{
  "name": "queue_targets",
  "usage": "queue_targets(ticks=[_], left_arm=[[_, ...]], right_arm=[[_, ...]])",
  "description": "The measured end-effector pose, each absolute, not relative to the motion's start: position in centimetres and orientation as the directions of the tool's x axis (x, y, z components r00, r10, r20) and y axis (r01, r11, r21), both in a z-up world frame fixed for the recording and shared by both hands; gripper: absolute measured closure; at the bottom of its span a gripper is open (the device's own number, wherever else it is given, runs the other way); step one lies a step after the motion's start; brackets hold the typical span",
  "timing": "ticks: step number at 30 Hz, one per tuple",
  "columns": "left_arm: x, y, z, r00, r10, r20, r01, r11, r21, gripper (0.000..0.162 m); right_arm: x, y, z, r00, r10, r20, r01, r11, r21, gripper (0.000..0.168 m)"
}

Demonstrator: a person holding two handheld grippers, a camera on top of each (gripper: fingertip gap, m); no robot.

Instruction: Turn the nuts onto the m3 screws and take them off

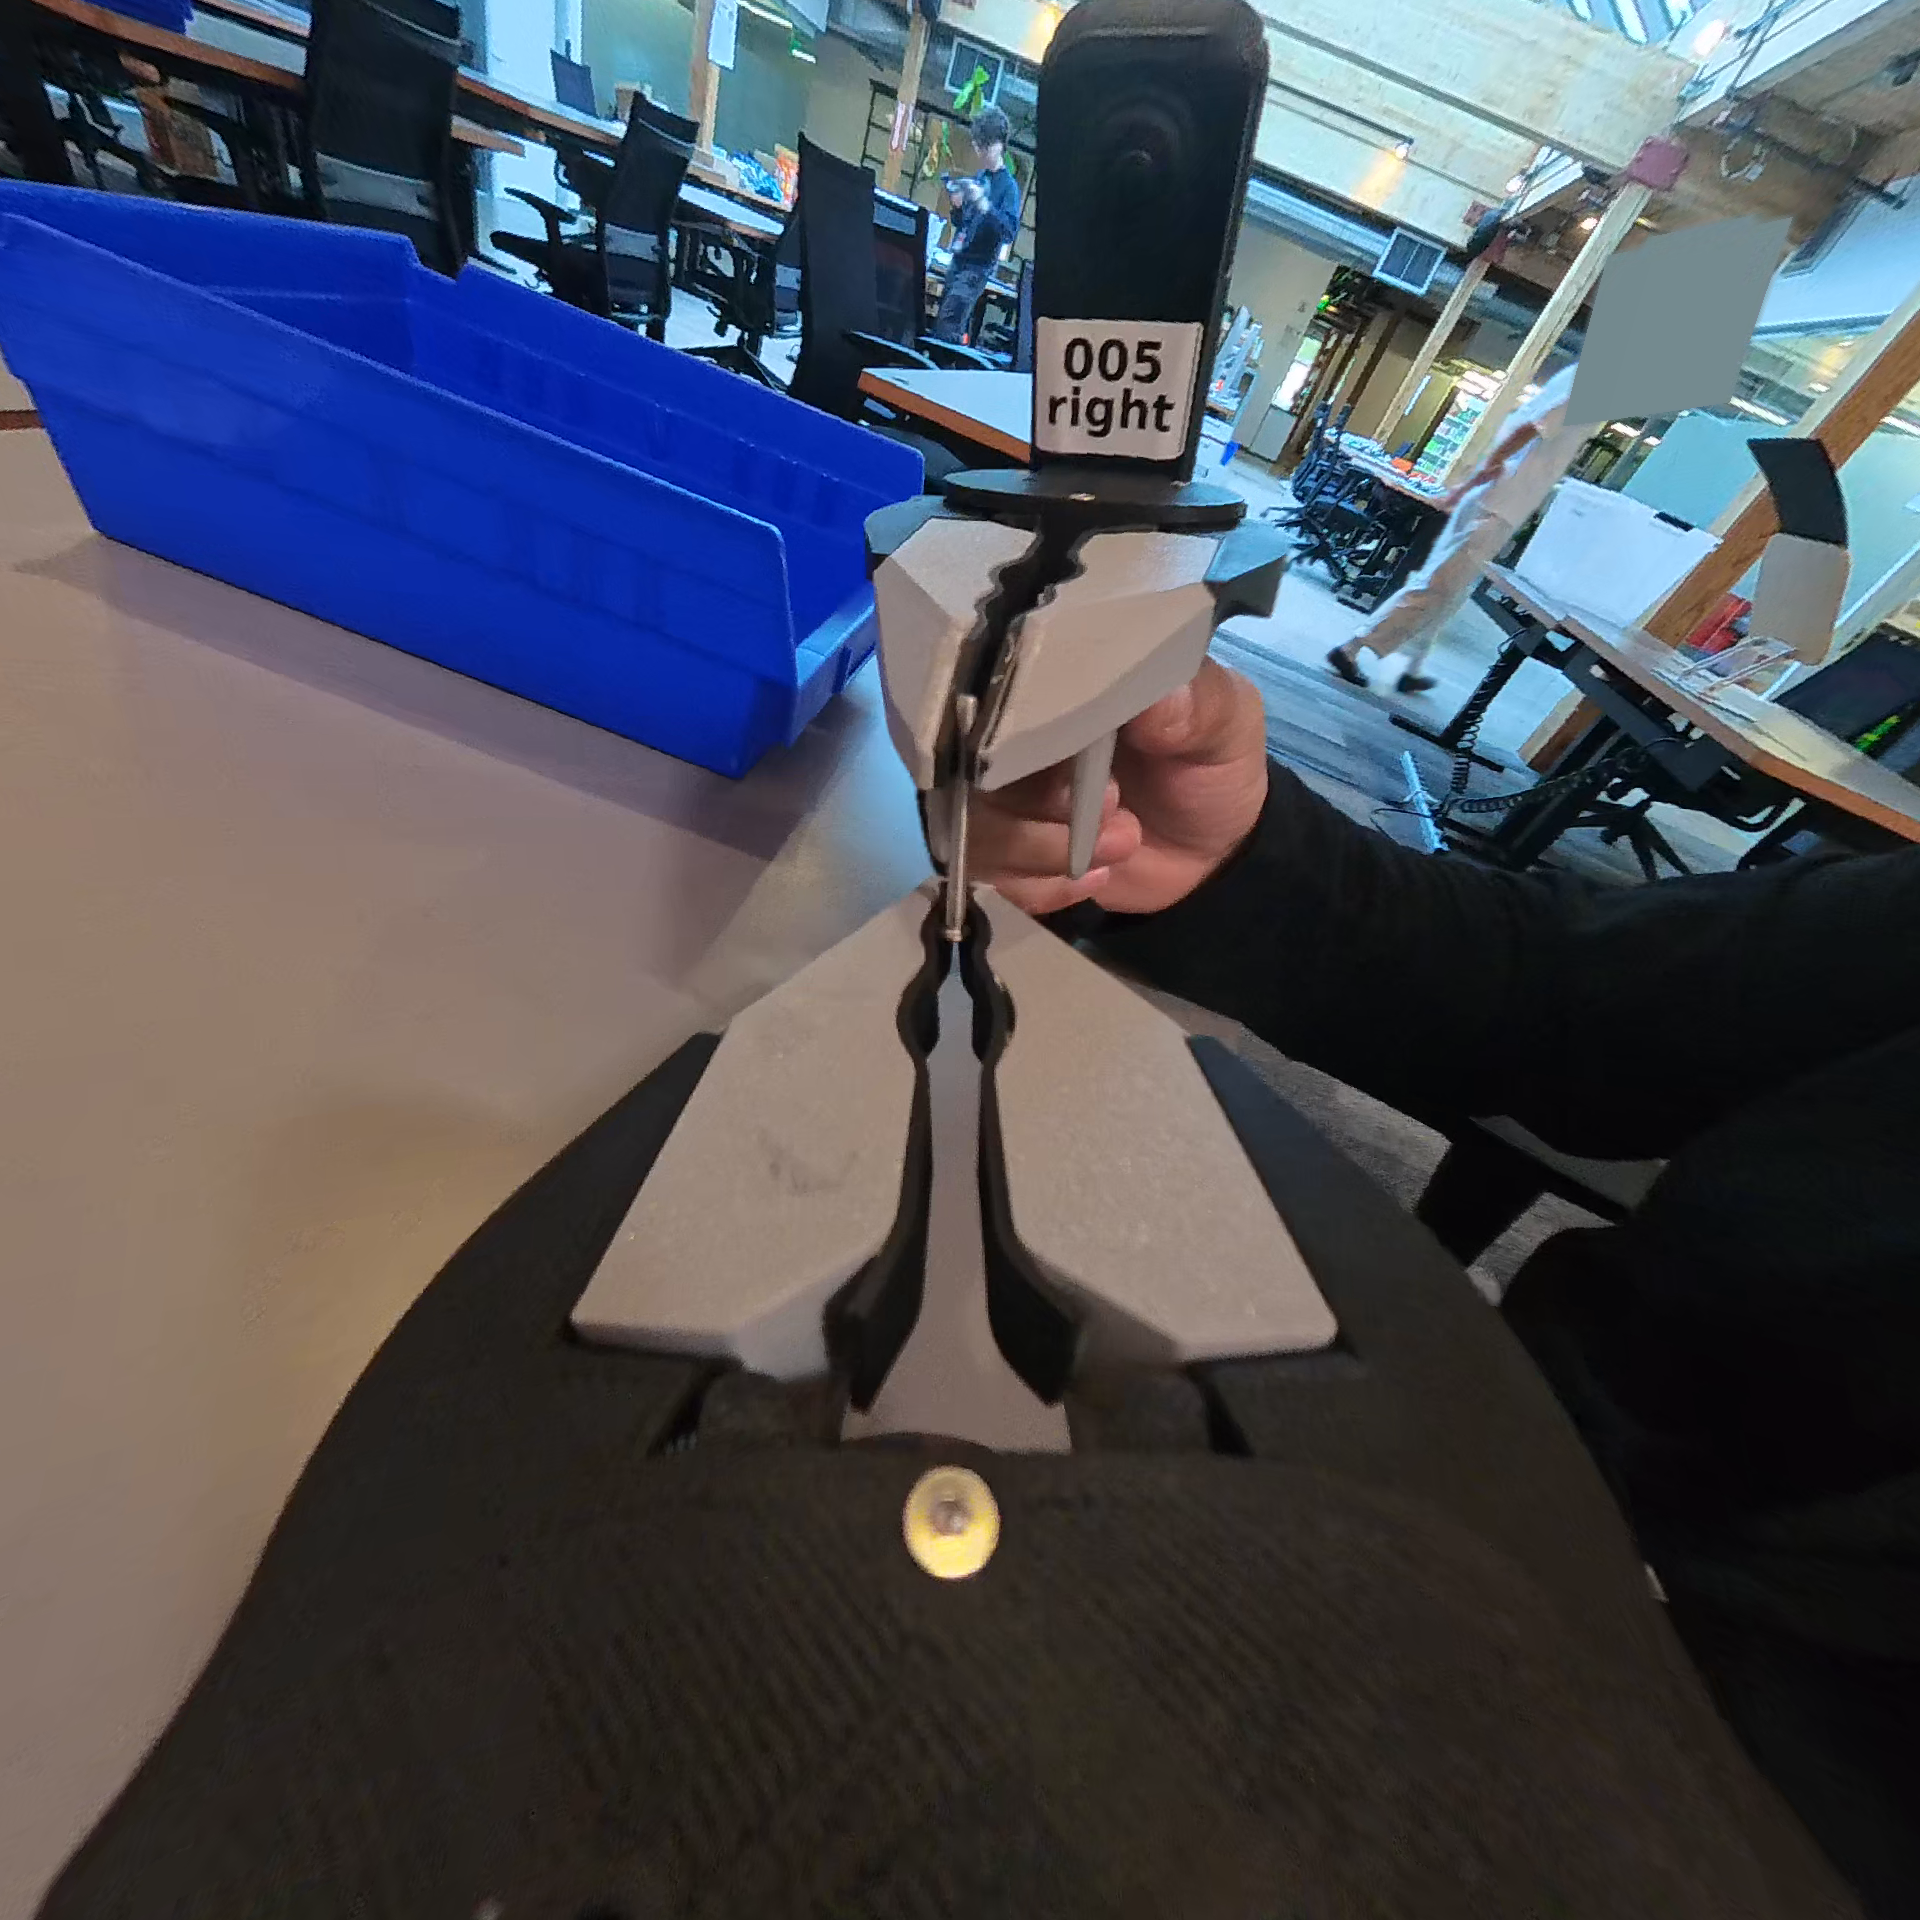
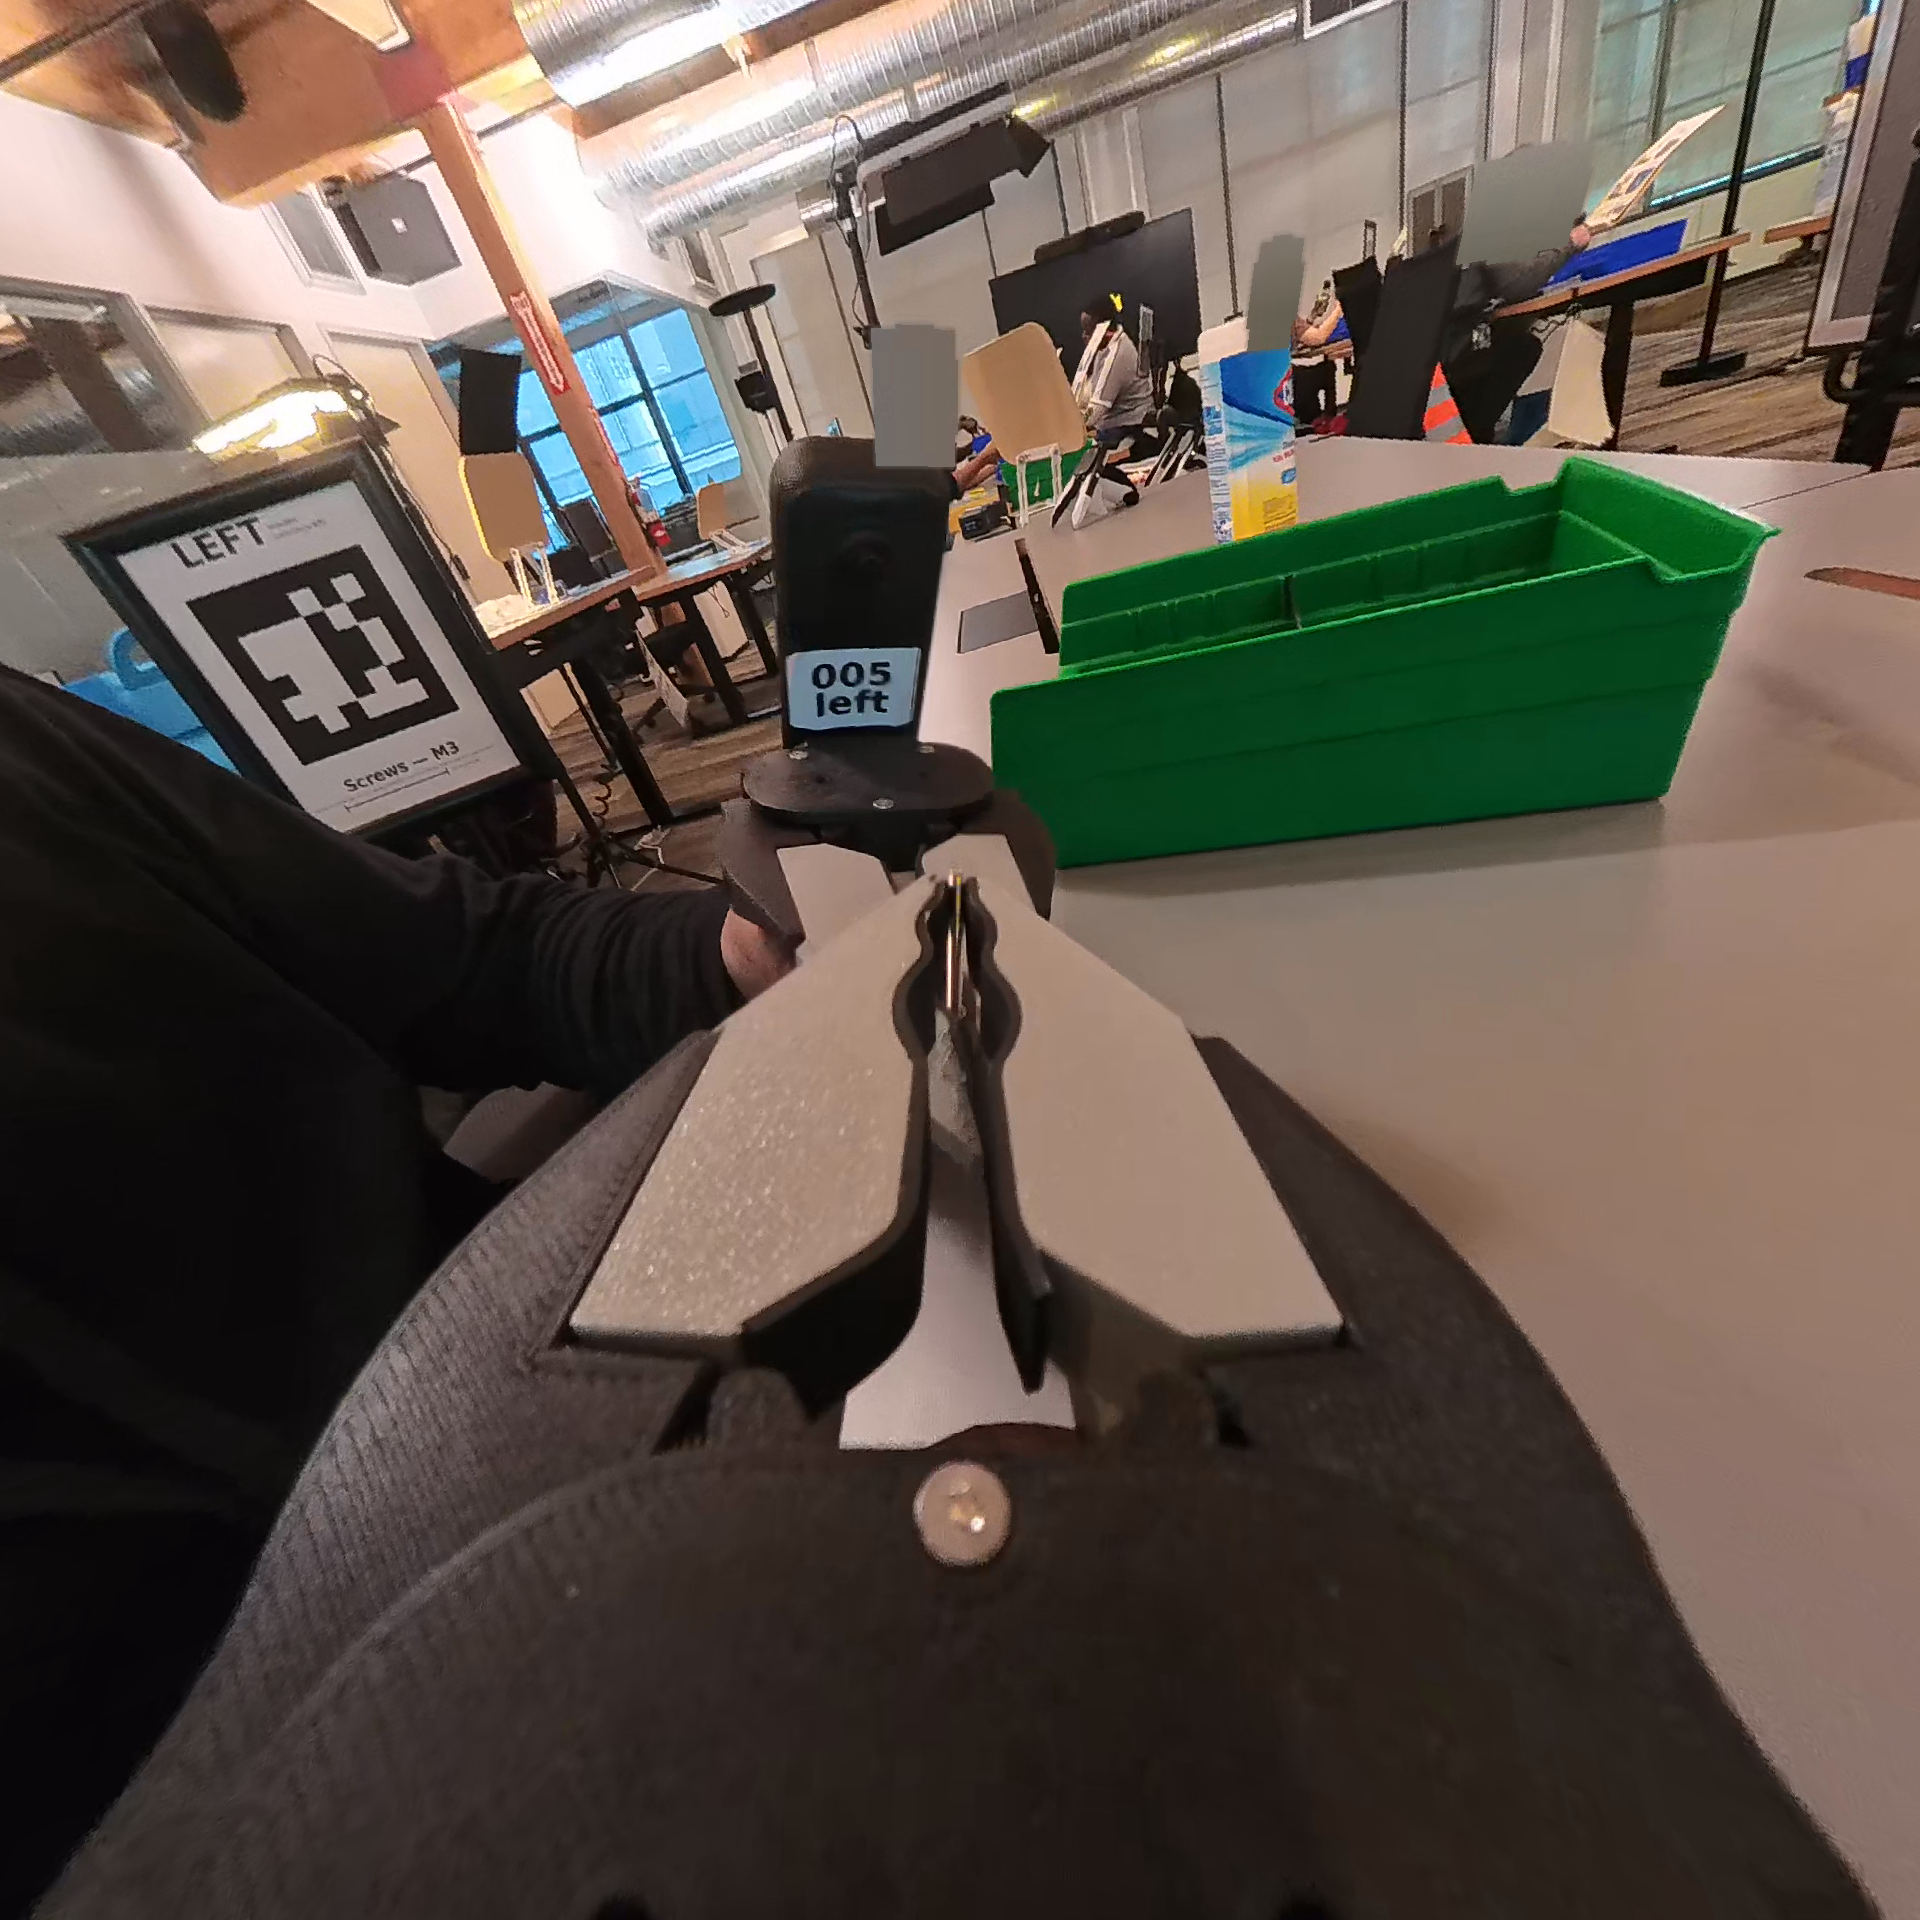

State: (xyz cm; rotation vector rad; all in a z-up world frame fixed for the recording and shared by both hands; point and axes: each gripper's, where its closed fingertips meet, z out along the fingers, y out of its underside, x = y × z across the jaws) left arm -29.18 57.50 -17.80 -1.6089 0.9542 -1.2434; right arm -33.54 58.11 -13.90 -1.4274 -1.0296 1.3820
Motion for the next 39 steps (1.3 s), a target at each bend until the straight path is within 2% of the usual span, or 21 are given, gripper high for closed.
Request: queue_targets(ticks=[4, 12, 39], left_arm=[[-29.4, 57.7, -18.1, 0.233, -0.927, 0.295, -0.089, -0.322, -0.942, 0.152], [-29.6, 57.7, -18.0, 0.237, -0.928, 0.287, -0.083, -0.313, -0.946, 0.16], [-29.6, 57.5, -17.7, 0.237, -0.928, 0.286, -0.085, -0.313, -0.946, 0.161]], right_arm=[[-33.4, 58.2, -14.0, 0.043, 0.959, -0.28, -0.004, -0.281, -0.96, 0.168], [-33.4, 58.2, -14.4, 0.049, 0.962, -0.269, 0.025, -0.271, -0.962, 0.168], [-34.1, 57.8, -15.3, 0.007, 0.938, -0.346, 0.042, -0.346, -0.937, 0.168]])
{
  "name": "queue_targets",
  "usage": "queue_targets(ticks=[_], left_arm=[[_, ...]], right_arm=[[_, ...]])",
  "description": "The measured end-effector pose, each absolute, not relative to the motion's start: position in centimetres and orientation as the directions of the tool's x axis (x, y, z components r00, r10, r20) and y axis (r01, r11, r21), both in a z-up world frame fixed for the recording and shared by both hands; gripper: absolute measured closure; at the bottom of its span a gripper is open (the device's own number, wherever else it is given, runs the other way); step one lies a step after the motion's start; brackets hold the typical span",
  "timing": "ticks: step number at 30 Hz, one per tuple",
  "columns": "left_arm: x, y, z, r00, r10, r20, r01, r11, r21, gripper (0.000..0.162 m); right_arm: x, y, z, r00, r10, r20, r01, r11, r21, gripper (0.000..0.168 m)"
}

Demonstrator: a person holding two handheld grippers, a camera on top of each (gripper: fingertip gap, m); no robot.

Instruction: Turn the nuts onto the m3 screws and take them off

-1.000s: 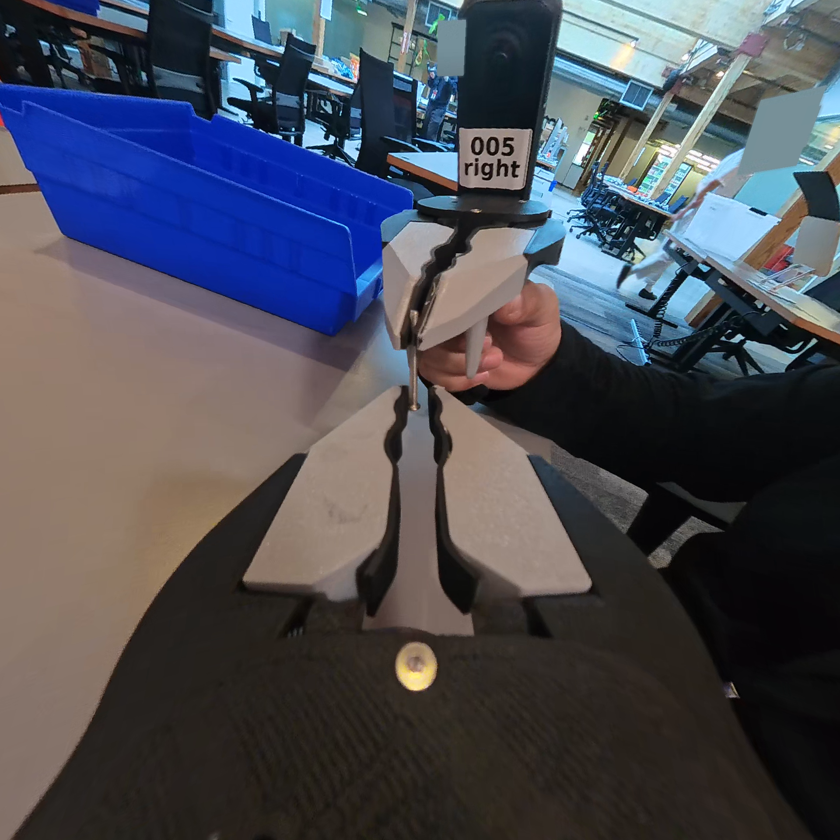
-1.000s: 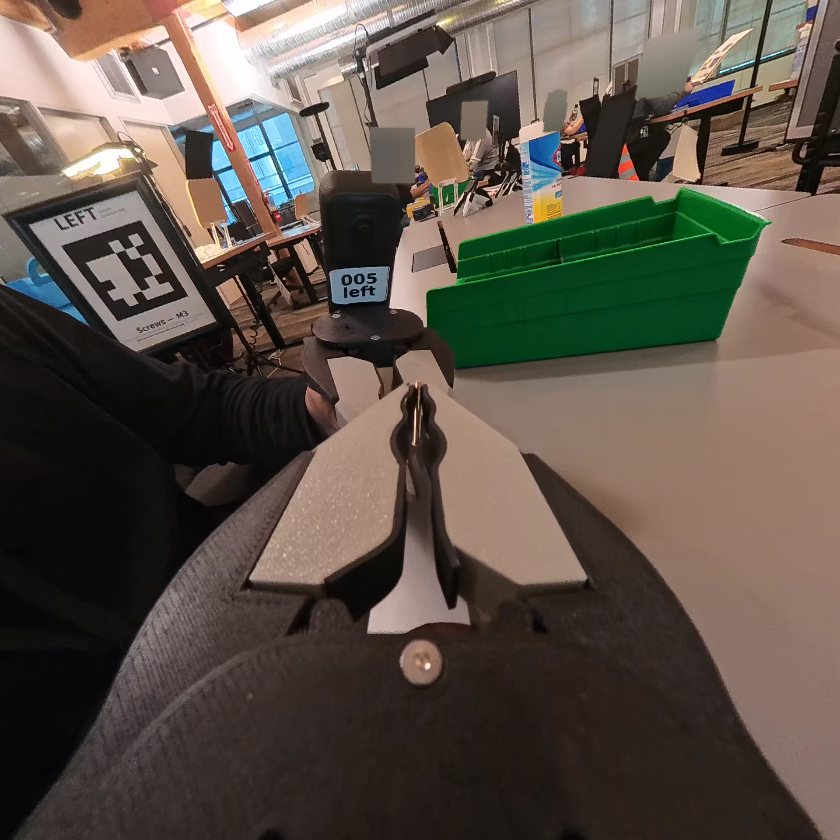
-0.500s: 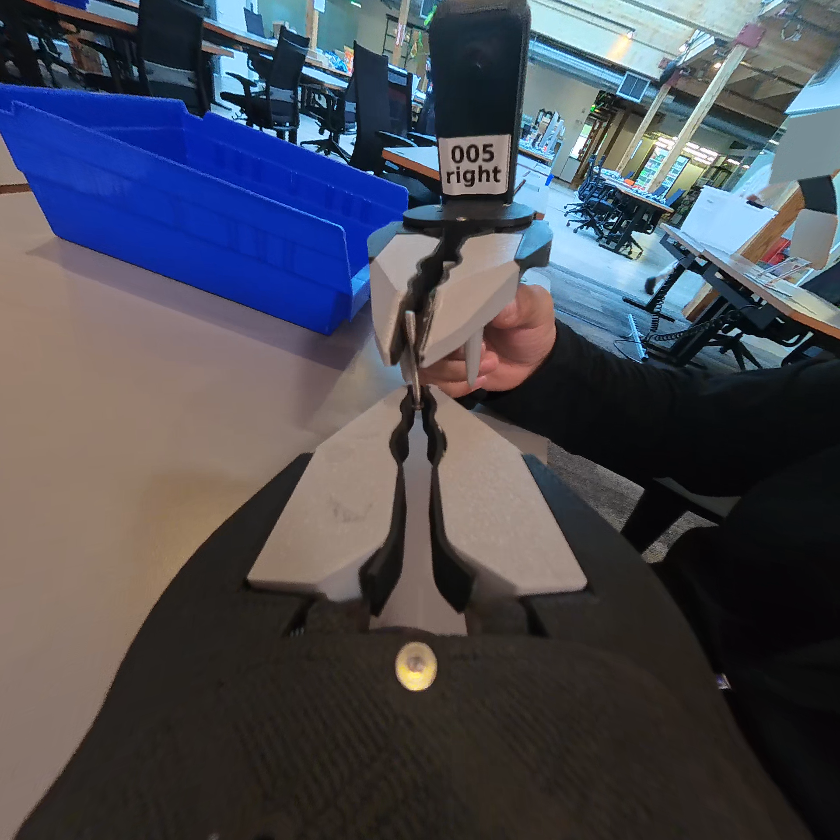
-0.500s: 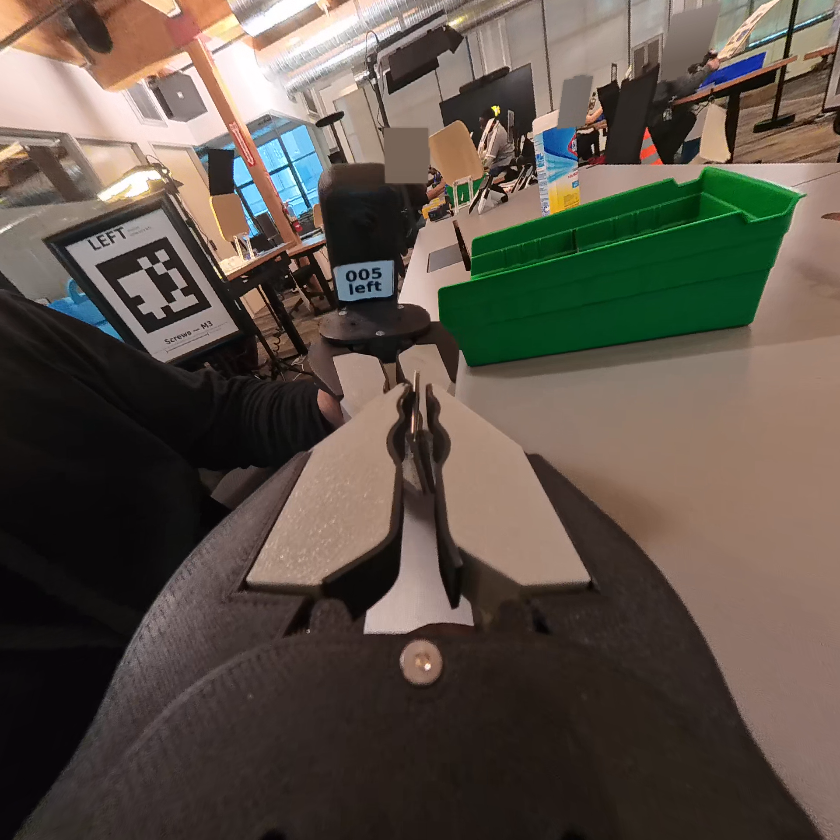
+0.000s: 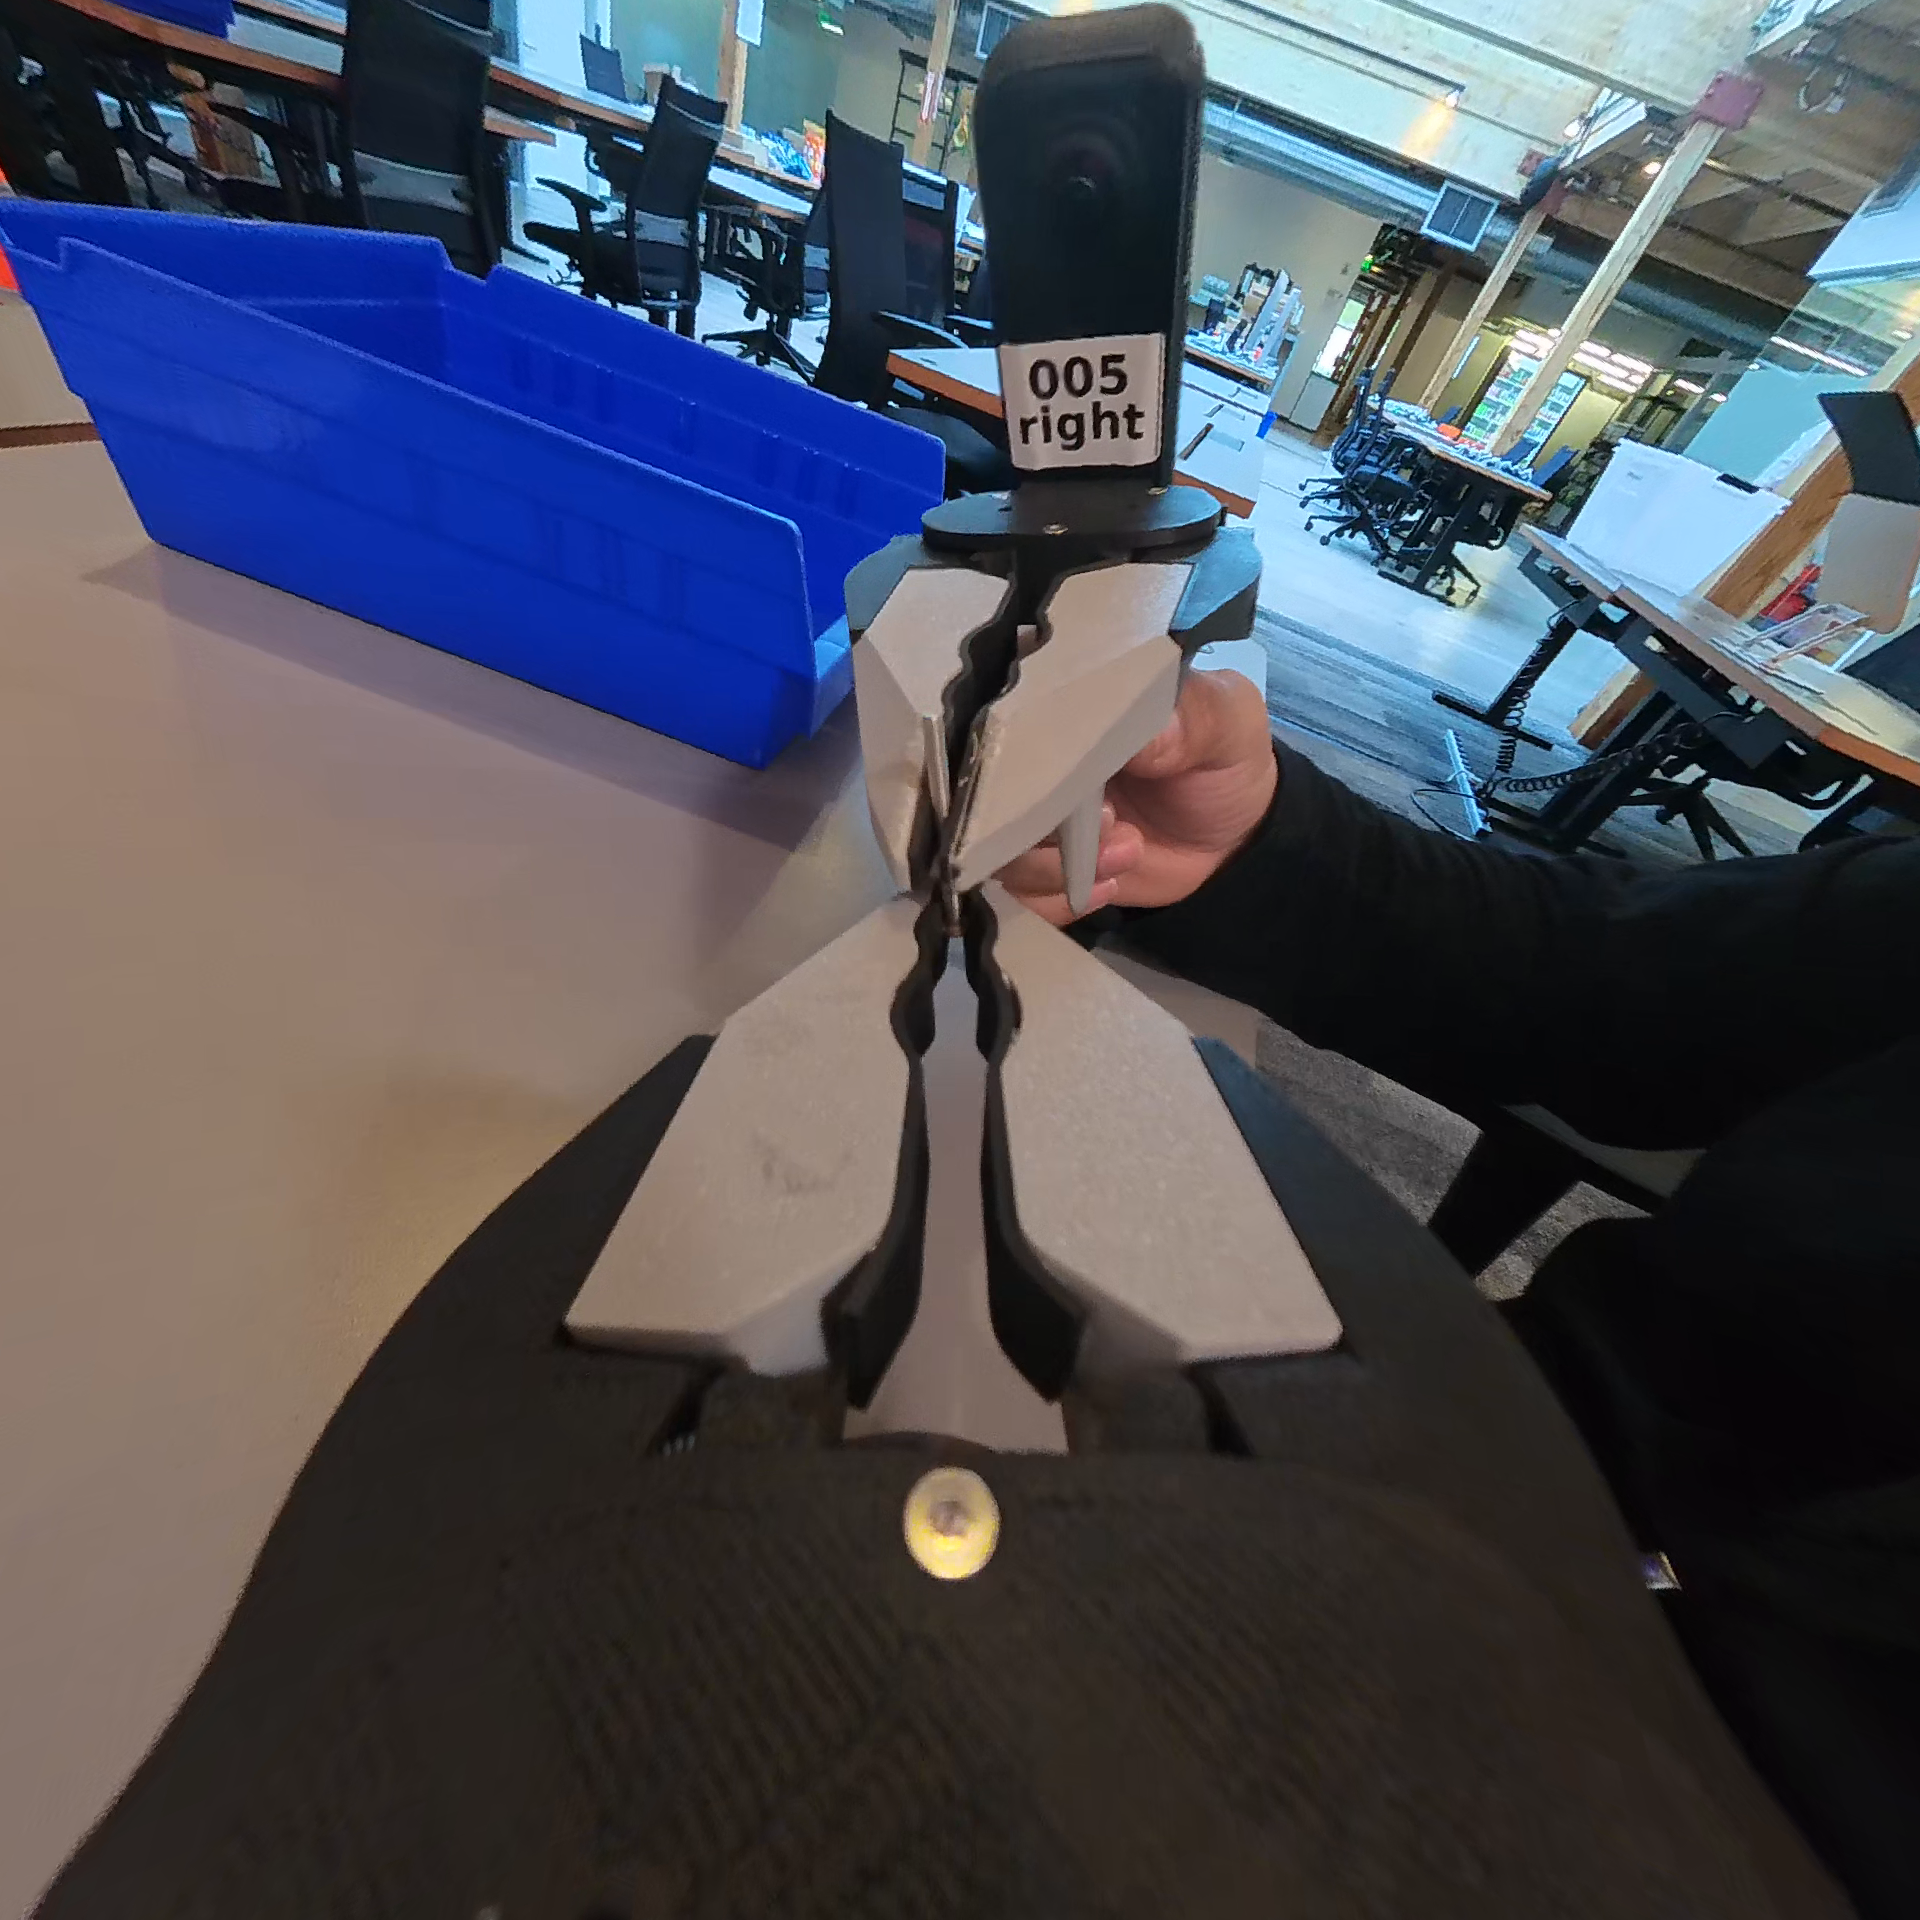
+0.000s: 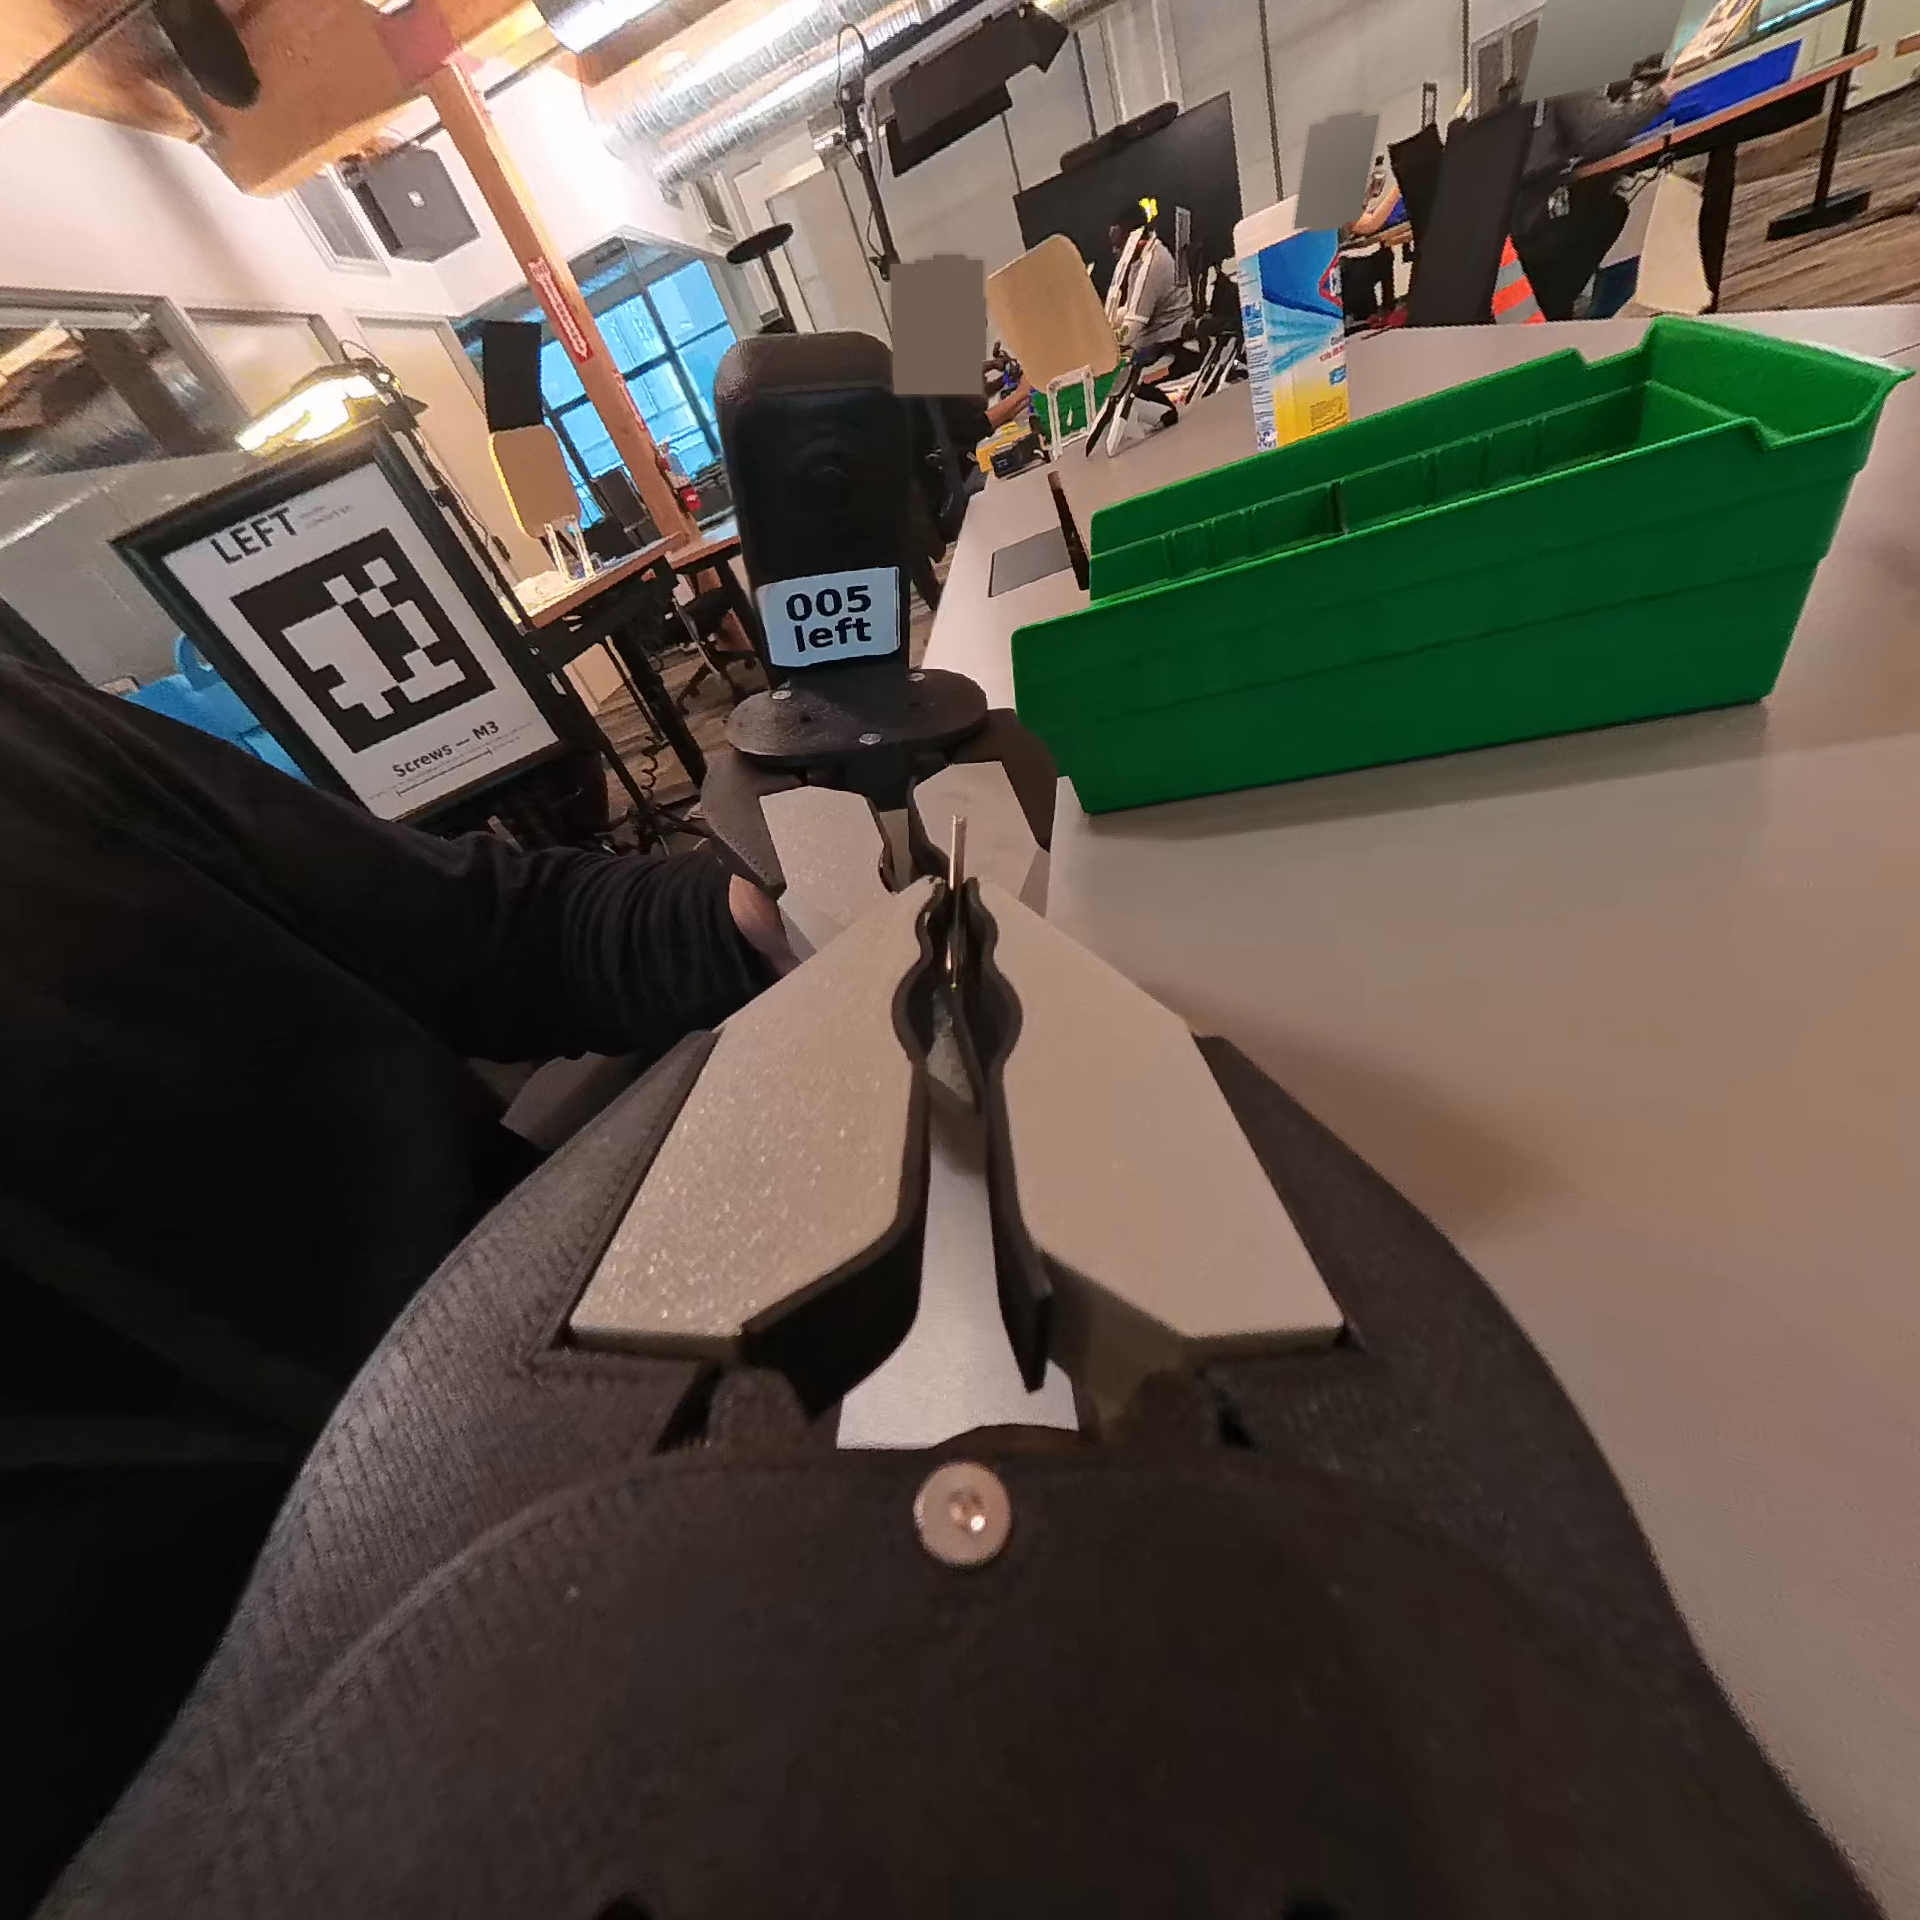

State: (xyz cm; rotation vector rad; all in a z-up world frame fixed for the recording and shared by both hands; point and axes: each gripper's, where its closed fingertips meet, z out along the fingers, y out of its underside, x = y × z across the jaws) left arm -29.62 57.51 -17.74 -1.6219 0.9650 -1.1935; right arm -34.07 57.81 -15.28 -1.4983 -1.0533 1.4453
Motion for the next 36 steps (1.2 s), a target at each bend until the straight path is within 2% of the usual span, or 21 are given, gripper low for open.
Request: queue_targets(ticks=[22, 23, 25, 27, 32, 36], left_arm=[[-29.5, 57.4, -17.9, 0.215, -0.913, 0.346, -0.067, -0.367, -0.928, 0.161], [-29.5, 57.4, -17.9, 0.213, -0.912, 0.35, -0.067, -0.371, -0.926, 0.158], [-29.7, 57.5, -18.2, 0.221, -0.908, 0.355, -0.082, -0.38, -0.921, 0.134], [-30.0, 57.4, -18.6, 0.229, -0.906, 0.357, -0.104, -0.387, -0.916, 0.123], [-32.6, 56.6, -18.8, 0.273, -0.916, 0.295, -0.161, -0.346, -0.925, 0.121], [-37.8, 56.8, -17.0, 0.386, -0.914, 0.122, -0.249, -0.231, -0.941, 0.123]], right_arm=[[-34.5, 57.8, -15.9, 0.029, 0.941, -0.336, 0.081, -0.337, -0.938, 0.168], [-34.5, 57.8, -15.8, 0.028, 0.943, -0.333, 0.079, -0.334, -0.939, 0.168], [-34.3, 57.8, -15.4, 0.017, 0.94, -0.341, 0.057, -0.342, -0.938, 0.168], [-34.1, 58.0, -15.3, 0.016, 0.933, -0.36, 0.043, -0.36, -0.932, 0.168], [-33.6, 58.5, -15.4, 0.05, 0.941, -0.335, 0.055, -0.338, -0.94, 0.168], [-32.8, 59.4, -16.0, 0.124, 0.949, -0.288, 0.091, -0.3, -0.949, 0.168]])
